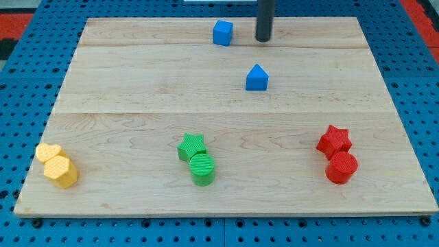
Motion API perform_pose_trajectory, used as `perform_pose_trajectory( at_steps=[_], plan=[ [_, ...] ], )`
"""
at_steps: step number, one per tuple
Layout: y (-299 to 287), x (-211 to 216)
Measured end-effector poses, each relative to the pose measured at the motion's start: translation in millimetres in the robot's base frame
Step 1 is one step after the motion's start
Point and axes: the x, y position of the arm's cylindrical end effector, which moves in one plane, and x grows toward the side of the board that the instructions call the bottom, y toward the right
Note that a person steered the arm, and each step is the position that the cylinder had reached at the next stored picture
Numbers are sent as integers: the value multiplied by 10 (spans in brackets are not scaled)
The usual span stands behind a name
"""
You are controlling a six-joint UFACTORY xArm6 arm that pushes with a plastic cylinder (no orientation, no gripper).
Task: Push the blue triangle left to the blue cube
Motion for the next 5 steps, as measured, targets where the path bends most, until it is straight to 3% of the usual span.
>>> perform_pose_trajectory(
  at_steps=[1,2,3,5],
  plan=[
    [466,650],
    [234,1045],
    [-262,1144],
    [-1283,553]
  ],
)
